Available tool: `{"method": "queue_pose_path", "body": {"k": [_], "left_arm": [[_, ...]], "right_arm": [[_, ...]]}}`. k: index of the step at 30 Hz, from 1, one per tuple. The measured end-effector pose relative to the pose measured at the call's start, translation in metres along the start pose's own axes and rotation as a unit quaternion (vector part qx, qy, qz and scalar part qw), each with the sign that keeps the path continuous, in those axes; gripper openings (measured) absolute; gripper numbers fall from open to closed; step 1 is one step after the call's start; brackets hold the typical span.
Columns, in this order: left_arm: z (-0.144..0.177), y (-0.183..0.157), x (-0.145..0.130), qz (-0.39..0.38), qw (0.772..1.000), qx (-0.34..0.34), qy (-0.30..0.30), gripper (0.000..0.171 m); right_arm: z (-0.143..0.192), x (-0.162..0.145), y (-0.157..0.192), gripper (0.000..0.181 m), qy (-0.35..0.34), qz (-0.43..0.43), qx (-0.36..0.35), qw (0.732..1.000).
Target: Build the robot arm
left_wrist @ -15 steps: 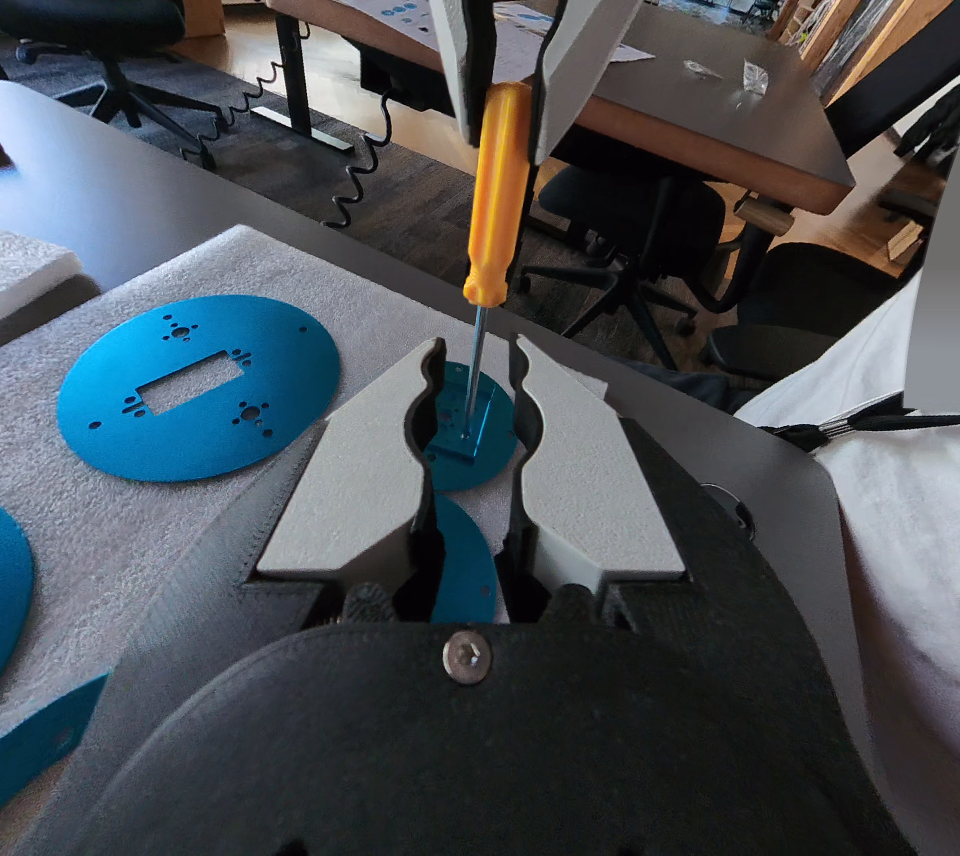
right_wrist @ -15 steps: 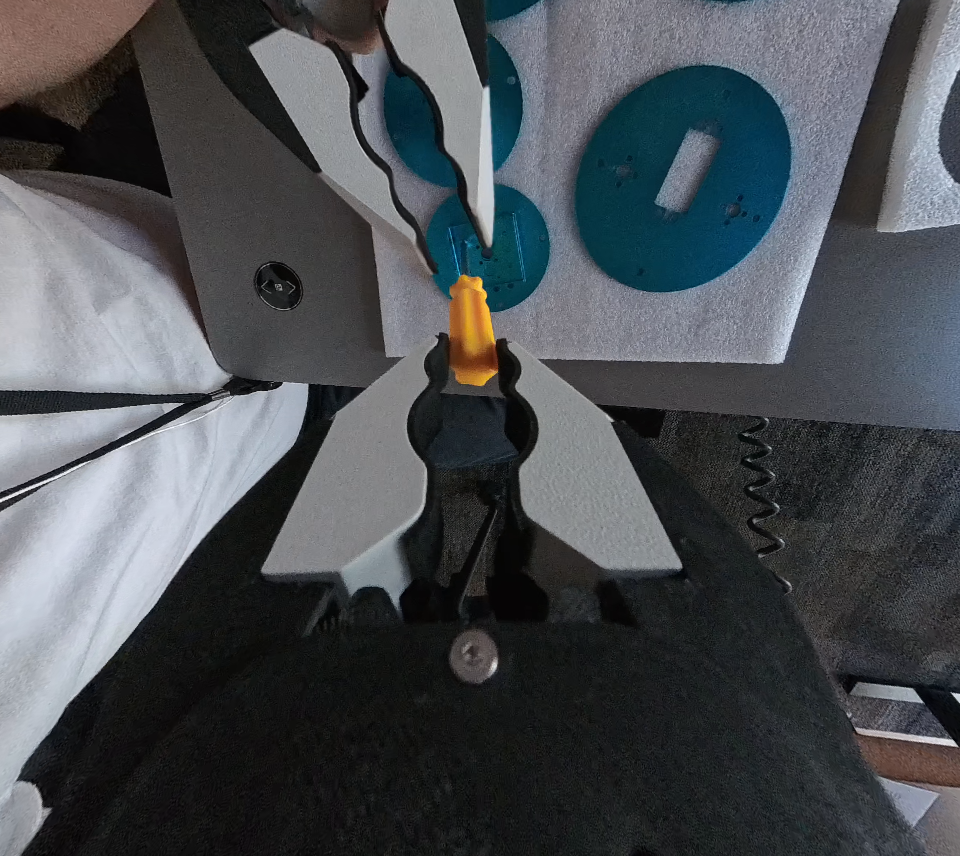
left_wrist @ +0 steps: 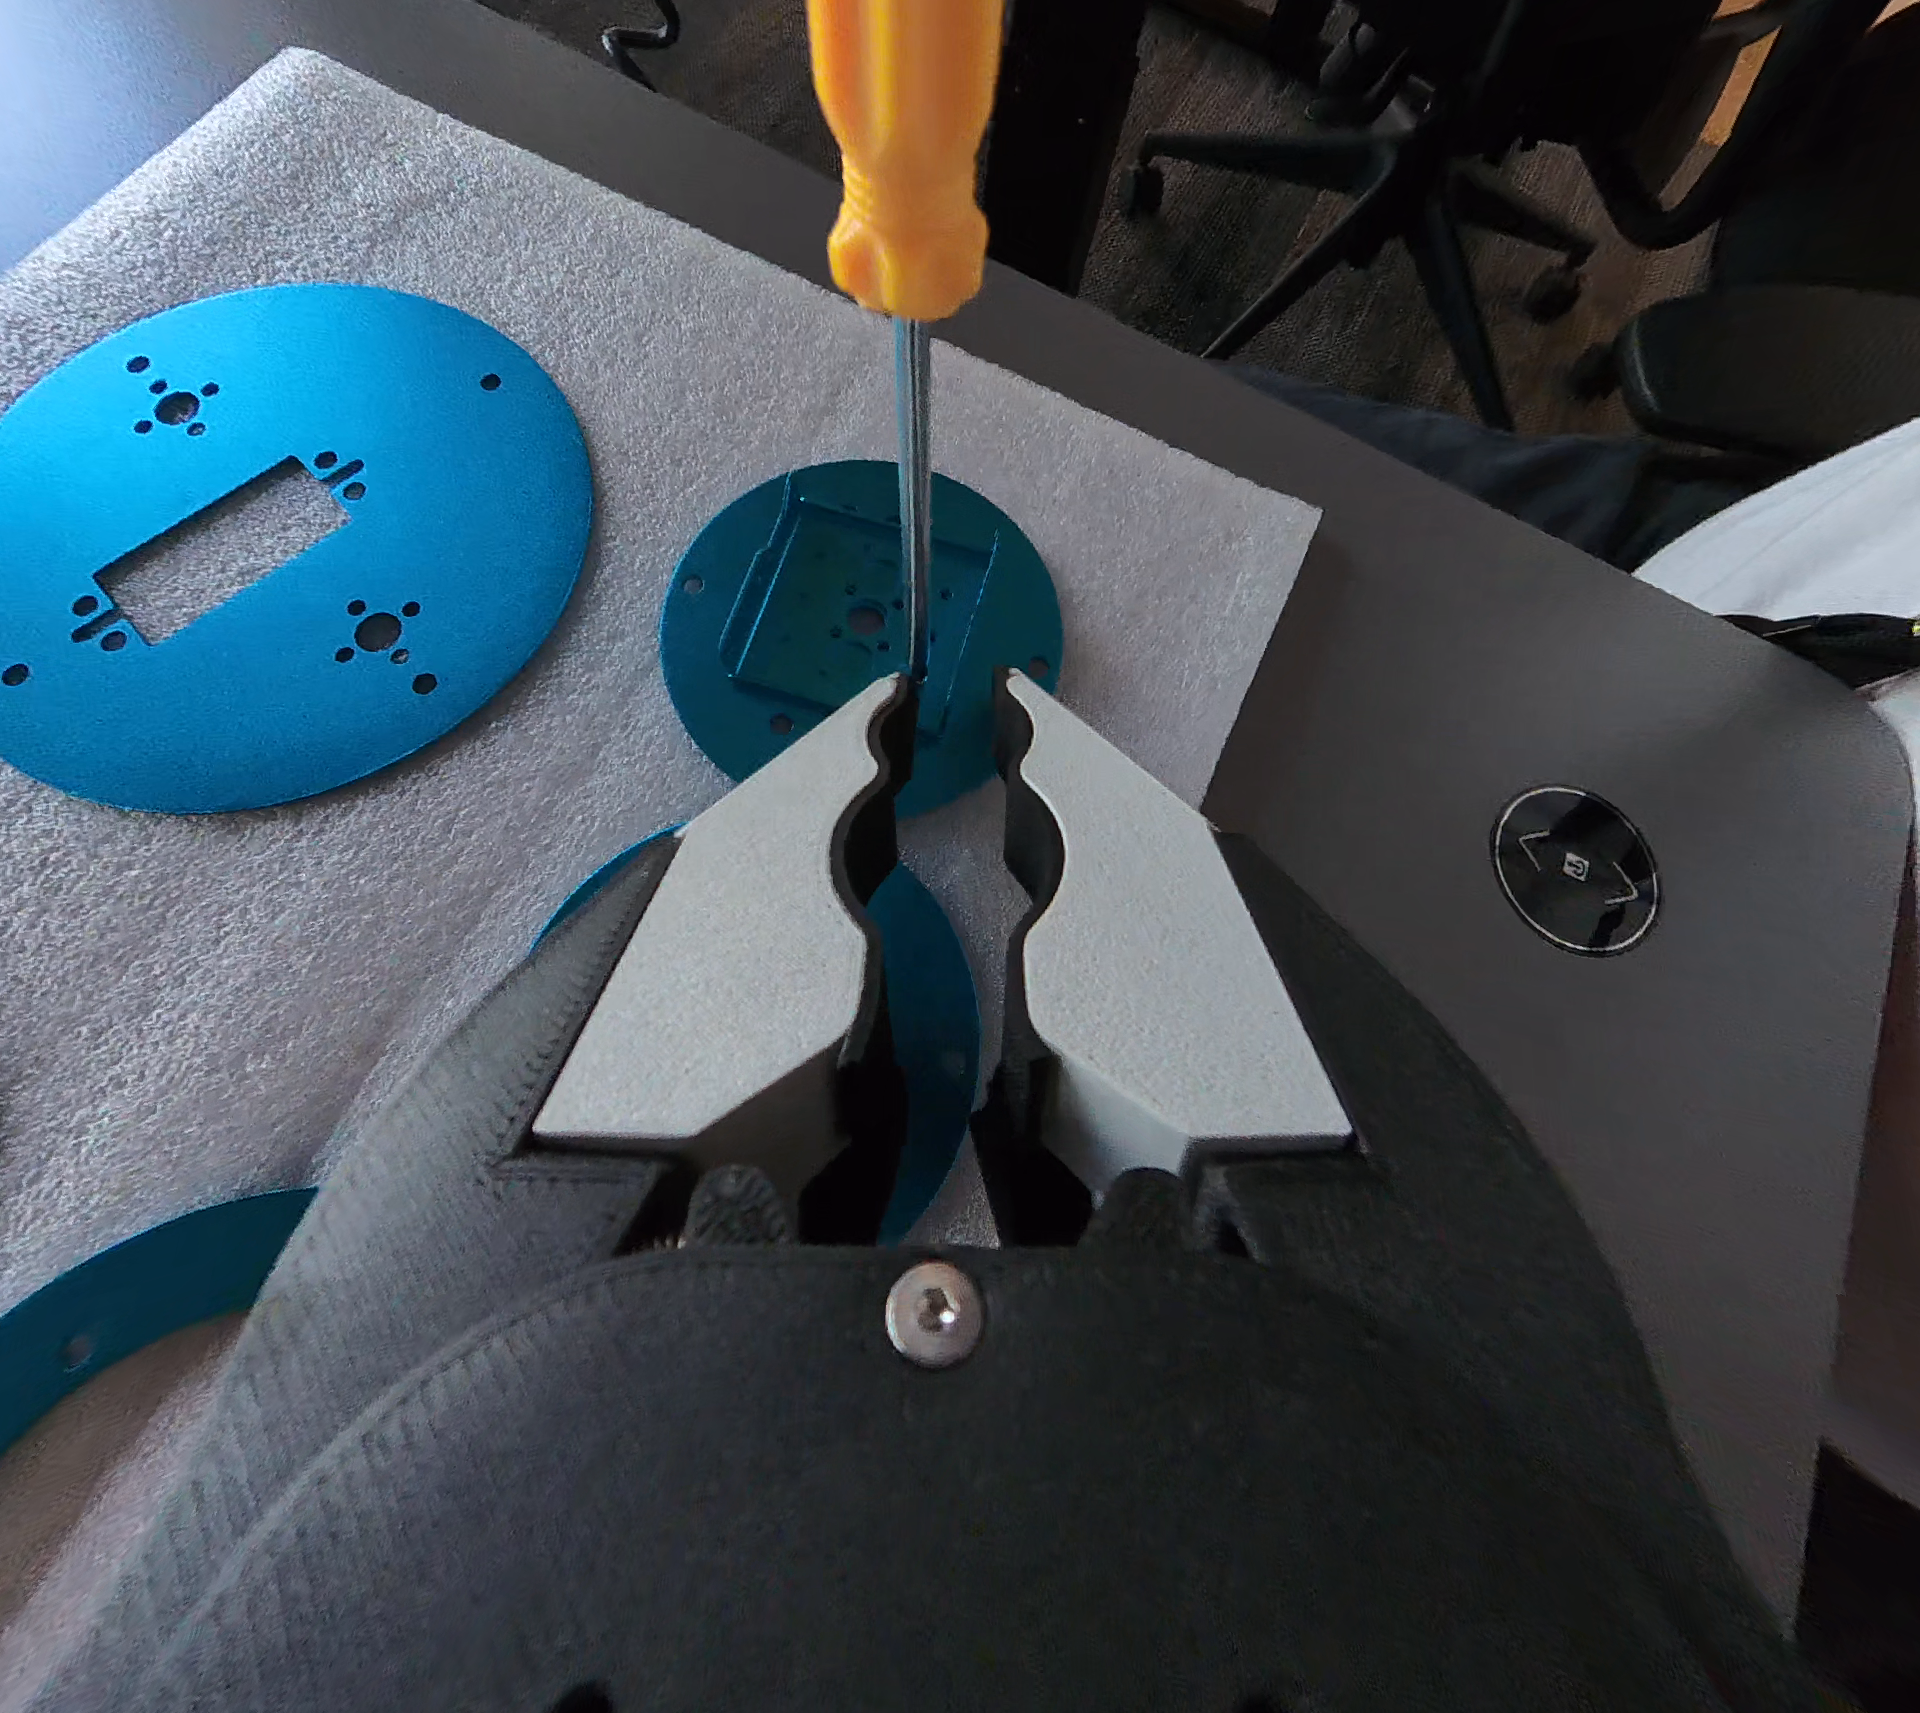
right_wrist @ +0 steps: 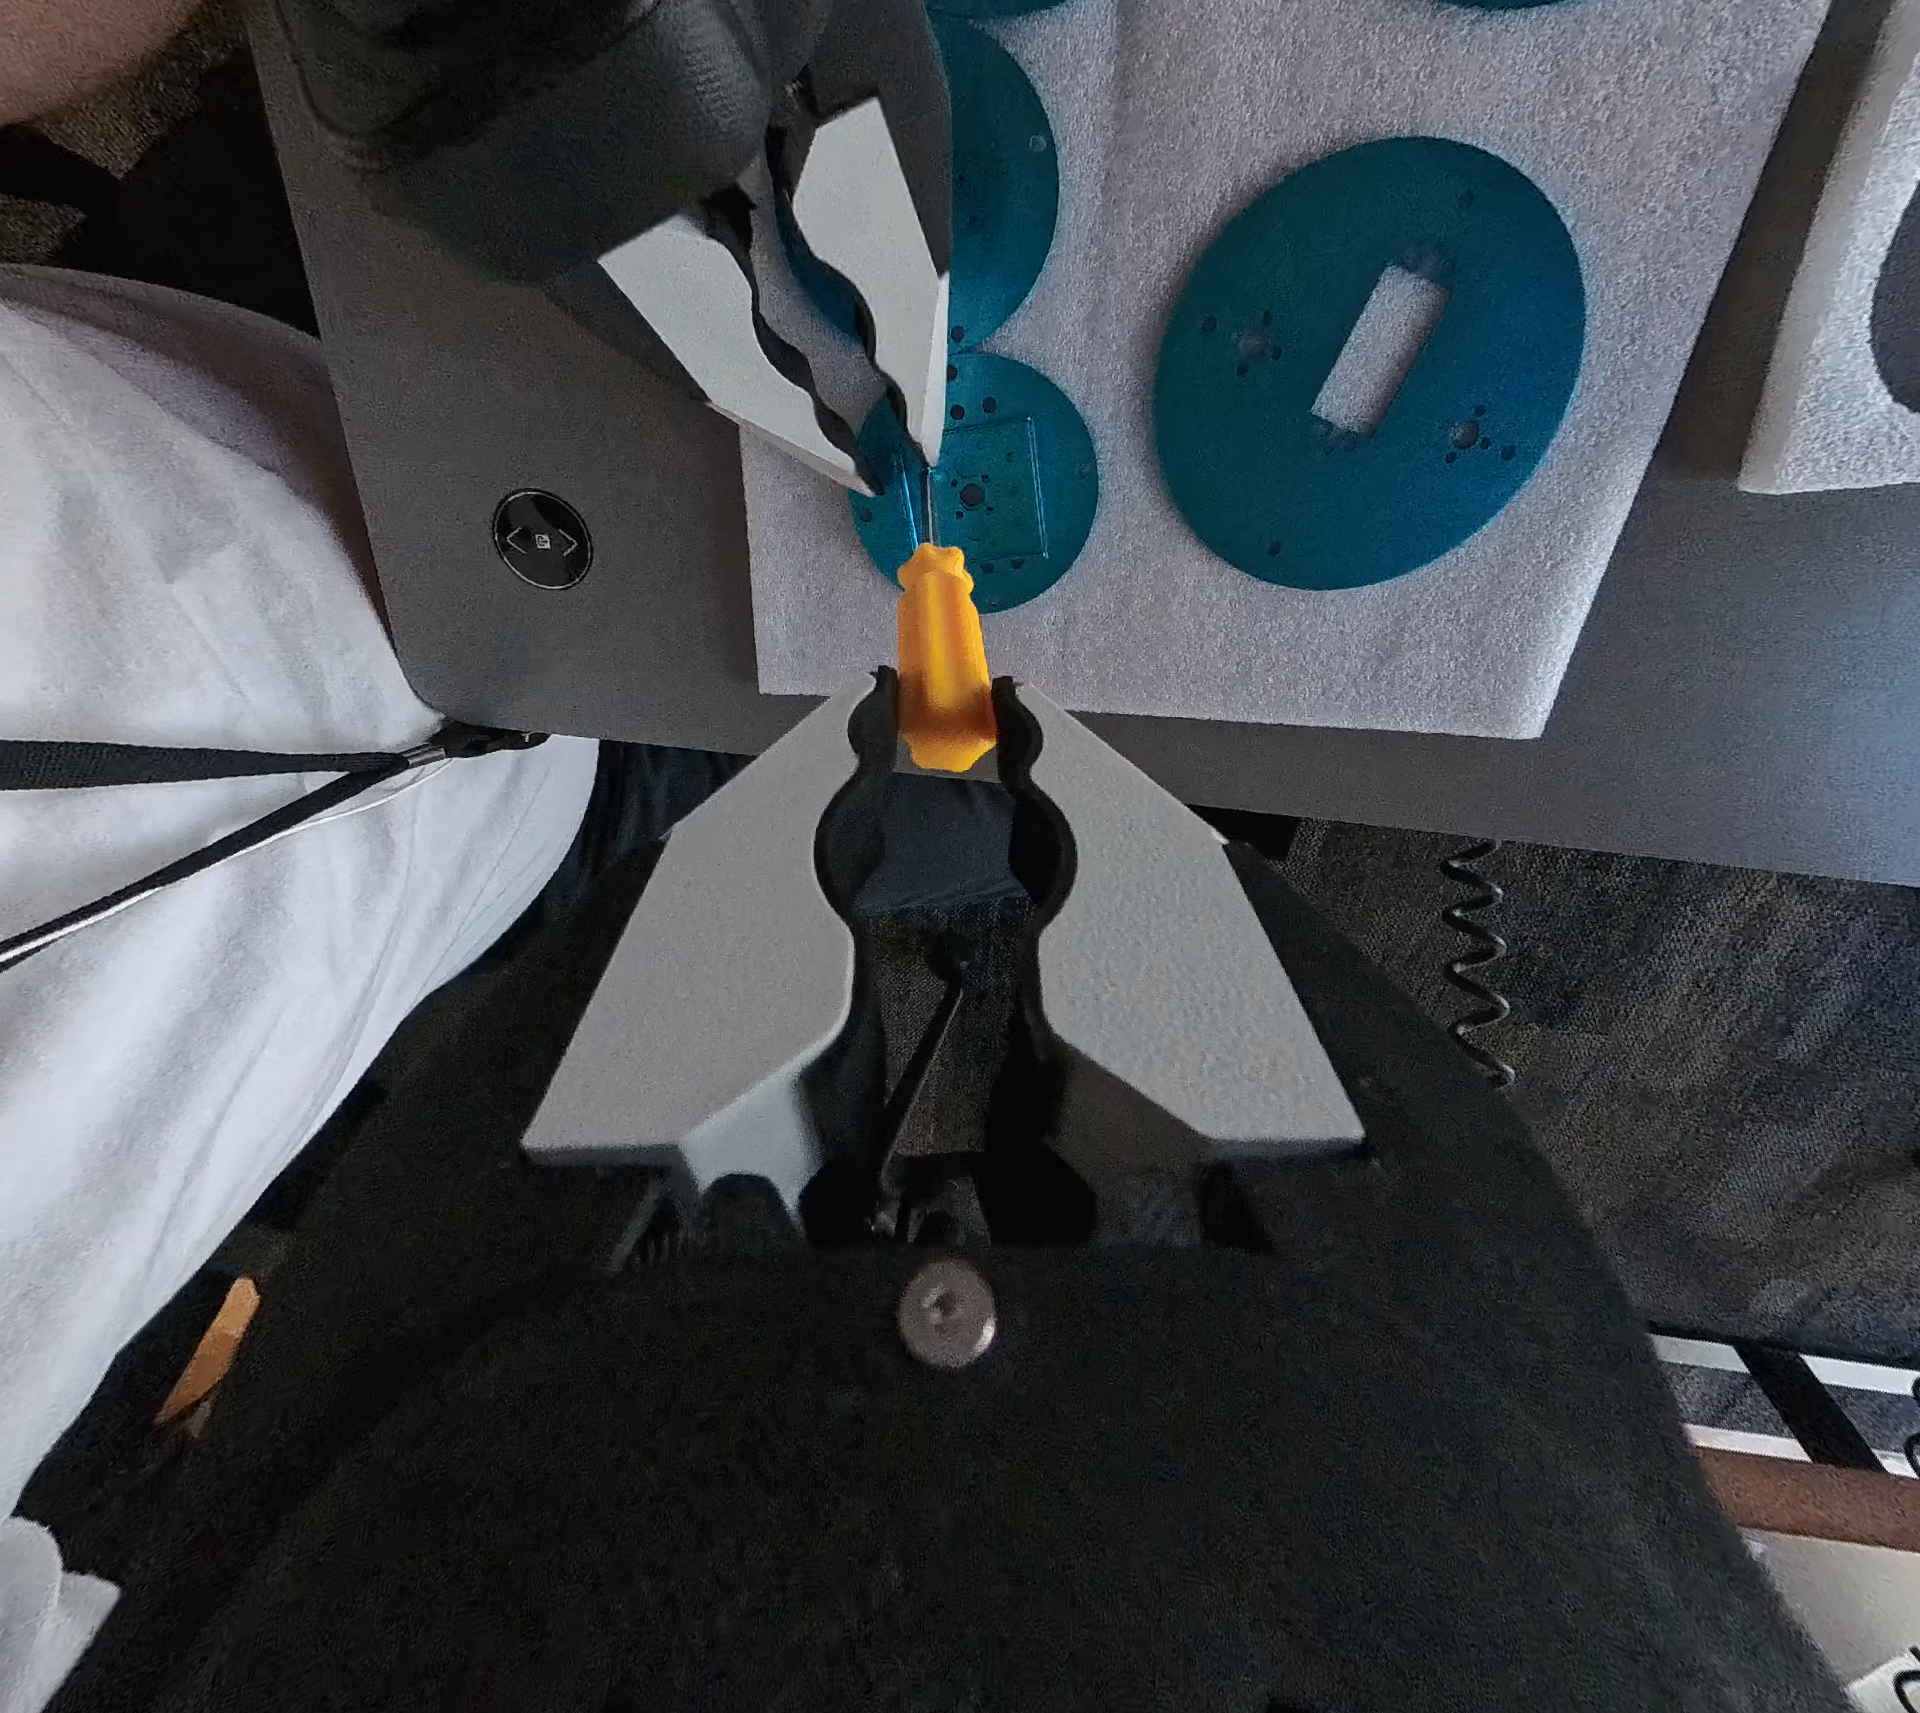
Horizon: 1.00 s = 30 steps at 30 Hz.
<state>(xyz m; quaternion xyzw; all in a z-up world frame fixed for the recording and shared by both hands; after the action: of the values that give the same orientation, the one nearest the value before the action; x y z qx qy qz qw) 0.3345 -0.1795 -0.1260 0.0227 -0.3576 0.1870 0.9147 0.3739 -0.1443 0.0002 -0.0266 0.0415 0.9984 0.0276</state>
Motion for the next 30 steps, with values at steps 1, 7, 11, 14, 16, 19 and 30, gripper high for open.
{"method": "queue_pose_path", "body": {"k": [1, 7, 11, 14, 16, 19, 30], "left_arm": [[-0.0002, 0.0, 0.0, -0.001, 1.0, 0.001, -0.001, 0.013], [0.0001, 0.0016, -0.0002, 0.012, 1.0, -0.008, -0.003, 0.009], [-0.0003, 0.0009, -0.0004, 0.001, 1.0, -0.002, -0.003, 0.009], [-0.0004, 0.0008, -0.0007, 0.0, 1.0, 0.0, -0.003, 0.009], [-0.0005, 0.001, -0.0007, -0.001, 1.0, 0.001, -0.002, 0.009], [-0.0009, 0.0013, -0.0008, -0.005, 1.0, 0.006, -0.002, 0.007], [-0.002, 0.0012, -0.0006, -0.011, 1.0, 0.016, -0.001, 0.006]], "right_arm": [[0.0002, -0.0001, -0.0001, 0.018, 0.0, 0.0, 0.0, 1.0], [0.0008, 0.0007, 0.001, 0.018, 0.006, 0.009, -0.004, 1.0], [0.0013, 0.0018, 0.0014, 0.018, 0.01, 0.013, -0.005, 1.0], [0.0013, 0.0018, 0.0019, 0.018, 0.013, 0.017, -0.006, 1.0], [0.0014, 0.002, 0.002, 0.018, 0.014, 0.019, -0.006, 1.0], [0.0014, 0.0021, 0.002, 0.018, 0.016, 0.021, -0.006, 1.0], [0.0016, 0.0025, 0.0027, 0.018, 0.02, 0.029, -0.009, 0.999]]}}
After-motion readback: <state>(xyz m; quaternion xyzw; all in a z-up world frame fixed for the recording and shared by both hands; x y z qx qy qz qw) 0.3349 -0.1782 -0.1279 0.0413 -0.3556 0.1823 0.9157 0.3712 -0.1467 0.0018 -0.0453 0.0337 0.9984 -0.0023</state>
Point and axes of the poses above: each gripper's, where its closed fingertips meet, z back along the fingers, x out of its top, y = z × x across the jaws, the point moved 3 cm from there along z, back along the fingers, and after that the axes turned 10 degrees about y, right-handed, at the moved point
